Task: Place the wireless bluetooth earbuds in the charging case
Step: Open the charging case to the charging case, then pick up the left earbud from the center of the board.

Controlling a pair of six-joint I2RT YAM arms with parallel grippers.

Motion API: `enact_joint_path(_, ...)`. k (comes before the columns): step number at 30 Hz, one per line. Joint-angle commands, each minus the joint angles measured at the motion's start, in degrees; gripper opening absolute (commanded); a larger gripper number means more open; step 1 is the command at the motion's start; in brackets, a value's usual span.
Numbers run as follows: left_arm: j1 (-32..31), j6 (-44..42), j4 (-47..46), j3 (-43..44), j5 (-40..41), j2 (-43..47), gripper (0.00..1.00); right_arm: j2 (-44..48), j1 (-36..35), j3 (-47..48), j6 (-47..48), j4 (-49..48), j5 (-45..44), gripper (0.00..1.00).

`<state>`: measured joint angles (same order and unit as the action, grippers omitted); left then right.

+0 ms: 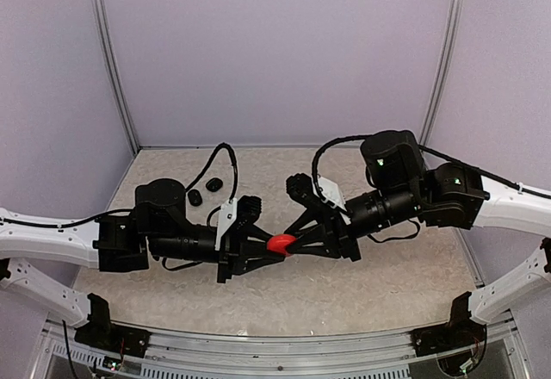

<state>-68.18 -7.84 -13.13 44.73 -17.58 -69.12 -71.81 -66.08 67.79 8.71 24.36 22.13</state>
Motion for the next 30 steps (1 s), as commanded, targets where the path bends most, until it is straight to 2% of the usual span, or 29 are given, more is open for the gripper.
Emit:
enact_joint_path(1,-0.2,-0.5,-5.0,-1.6,-2.2,2.6,0.06,1.0,0.8,1.5,-1.0,-0.4,-2.0,0.30)
enact_joint_path(8,-0.2,-1.9,-5.6,-2.3,-5.0,3.4,0.03,2.5,2.1,1.1,-2.2,-1.7,-3.1,0.38)
enact_joint_path(21,-0.2,-2.0,-7.7,-3.7,-4.7,4.4,0.00,2.4,3.7,0.9,-3.0,-2.5,-4.5,0.40)
enact_joint_path(30,5.9,9.3,-17.2,-10.2,-3.2,7.2,0.00,5.8,14.2,-4.6,-7.7,-5.5,-0.5,0.64)
